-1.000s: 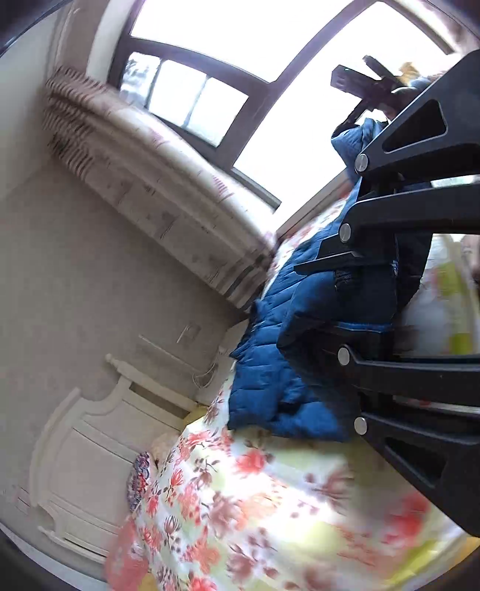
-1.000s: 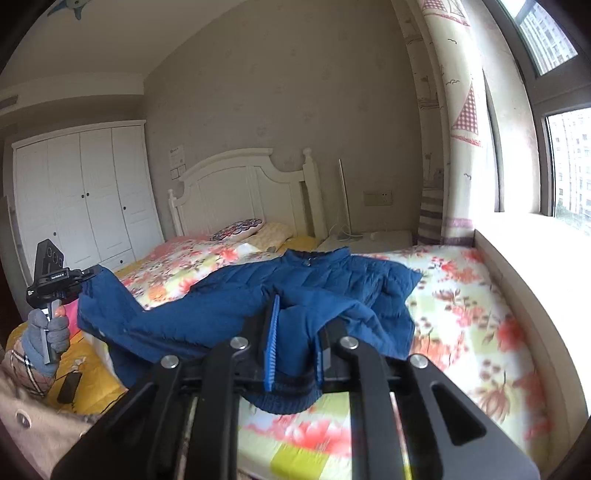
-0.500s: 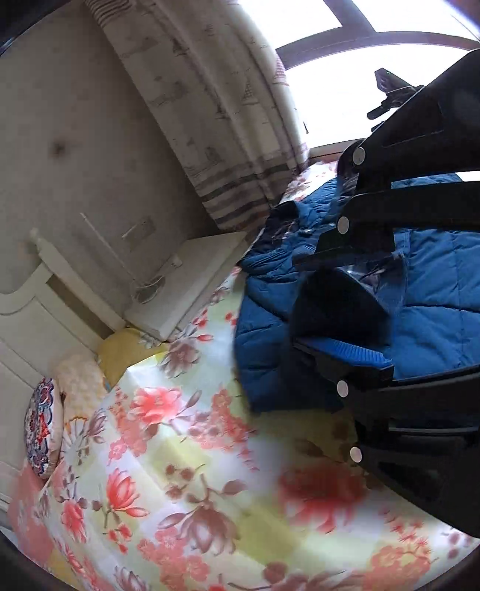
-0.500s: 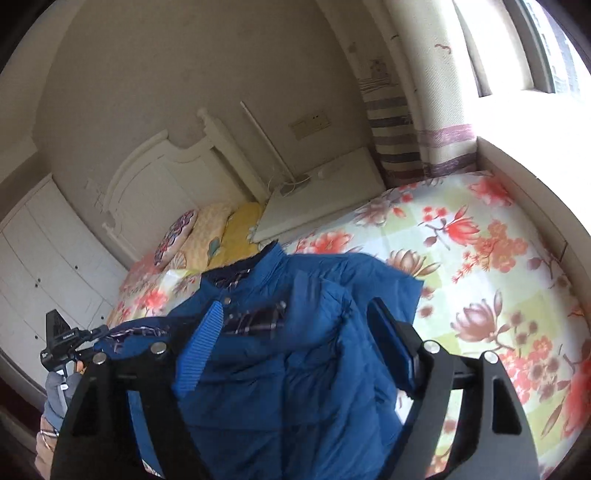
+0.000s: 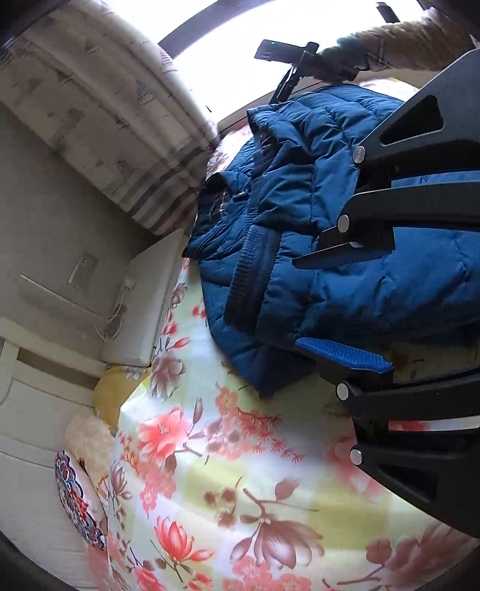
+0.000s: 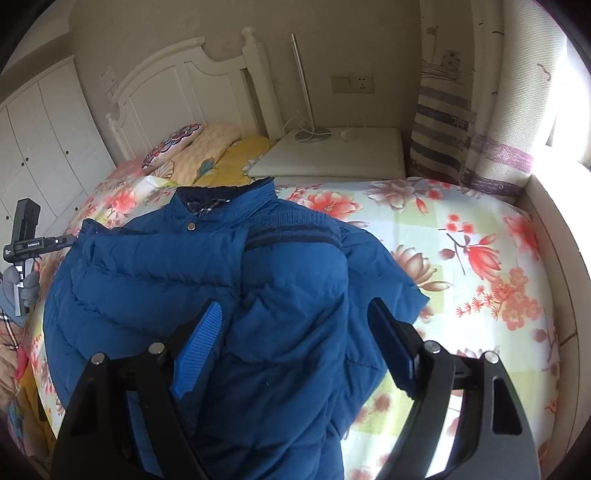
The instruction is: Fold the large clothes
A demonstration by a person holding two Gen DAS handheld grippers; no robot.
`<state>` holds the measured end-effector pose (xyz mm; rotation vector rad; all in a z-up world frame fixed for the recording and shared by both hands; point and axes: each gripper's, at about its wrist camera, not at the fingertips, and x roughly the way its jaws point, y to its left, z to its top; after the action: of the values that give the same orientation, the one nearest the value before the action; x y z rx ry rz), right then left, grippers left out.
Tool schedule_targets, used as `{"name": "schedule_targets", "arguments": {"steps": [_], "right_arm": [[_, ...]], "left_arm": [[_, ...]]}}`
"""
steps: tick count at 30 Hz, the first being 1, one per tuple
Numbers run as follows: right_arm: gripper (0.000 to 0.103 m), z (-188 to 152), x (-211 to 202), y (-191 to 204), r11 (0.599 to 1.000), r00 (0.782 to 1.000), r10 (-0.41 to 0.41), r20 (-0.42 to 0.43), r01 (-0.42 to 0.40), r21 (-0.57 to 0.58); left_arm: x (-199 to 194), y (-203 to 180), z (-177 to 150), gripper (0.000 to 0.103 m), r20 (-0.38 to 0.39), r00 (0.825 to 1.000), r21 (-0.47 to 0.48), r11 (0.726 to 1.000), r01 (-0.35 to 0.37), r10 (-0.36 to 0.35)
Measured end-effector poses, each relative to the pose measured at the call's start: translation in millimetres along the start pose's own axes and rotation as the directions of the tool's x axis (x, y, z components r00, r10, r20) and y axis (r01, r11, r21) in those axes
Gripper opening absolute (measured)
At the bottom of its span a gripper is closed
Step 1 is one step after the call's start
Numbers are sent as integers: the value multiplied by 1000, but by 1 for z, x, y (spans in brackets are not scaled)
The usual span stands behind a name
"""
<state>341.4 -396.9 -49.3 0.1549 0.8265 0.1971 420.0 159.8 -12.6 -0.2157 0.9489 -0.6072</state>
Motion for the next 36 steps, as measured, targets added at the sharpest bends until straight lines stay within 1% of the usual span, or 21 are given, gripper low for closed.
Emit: {"name": "schedule_targets", "arguments": {"steps": [1,2,3,4,5,10,12,13,14,15,16,17,18,20,22,23,26,29,31,33,36], "right_arm": [[82,2,3,2,1000,1000,4,-3,-4,-5],[82,5,4,4,1000,1000,9,-6,-9,-9],[83,6,5,7,1000,1000,14,-13,-14,-15],[84,7,8,8,1000,1000,15,-21,-16,-22],[84,8,12,10,999,999,16,-31,-17,-28],[85,8,23,6,1000,998,26,-50,-27,-11],[86,8,27,4,999,998,32,-56,-32,2],[85,8,28,4,1000,998,30,-55,-30,1],[51,6,23,7,1000,999,17,-27,-18,-25],[21,5,16,11,999,1000,13,-8,-14,-48],[10,4,2,18,997,999,2,34,1,-78],[8,1,-21,28,992,995,10,96,2,-128],[8,0,-38,33,988,991,16,132,4,-152],[7,8,-71,37,988,982,31,184,-1,-157],[7,28,-81,32,990,980,37,198,-9,-141],[7,42,-79,29,993,979,39,201,-15,-120],[7,92,-31,7,1000,991,-28,130,29,-9],[7,106,31,-14,993,995,-94,18,93,72],[8,97,77,-24,984,987,-142,-80,149,96],[12,78,109,-35,980,981,-145,-128,160,118],[14,64,111,-56,971,995,-62,-72,77,227]], "left_arm": [[1,-2,1,27,-1,1000,14,1000,-5,5],[3,-2,1,32,-5,1000,24,1000,-7,7],[4,-4,3,43,-10,1000,34,999,-5,5],[6,-5,4,78,-13,1000,49,999,9,-8],[10,-5,6,98,-9,1000,64,998,12,-11],[23,-13,13,98,-13,999,95,994,47,-46],[33,-17,12,95,-16,999,115,993,38,-37],[36,-19,10,80,-4,1000,138,990,18,-17],[39,-23,6,45,17,1000,176,984,-28,25],[39,-26,2,28,28,998,197,979,-55,50],[30,-29,-4,19,58,997,221,973,-58,46],[18,-31,-7,16,93,995,231,971,-55,34],[-2,-32,-11,16,137,991,227,974,-25,-7],[-34,-29,-8,16,198,977,183,982,38,-75],[-49,-24,12,16,198,973,120,988,95,-118],[-46,-23,29,16,172,978,81,991,104,-116],[-7,-15,81,16,113,992,-26,998,50,-47],[54,5,113,16,45,997,-111,992,-54,59],[93,18,111,16,-7,994,-150,983,-110,110],[121,22,101,17,-29,987,-125,979,-158,156],[126,34,91,21,32,992,-163,980,-116,123]]}}
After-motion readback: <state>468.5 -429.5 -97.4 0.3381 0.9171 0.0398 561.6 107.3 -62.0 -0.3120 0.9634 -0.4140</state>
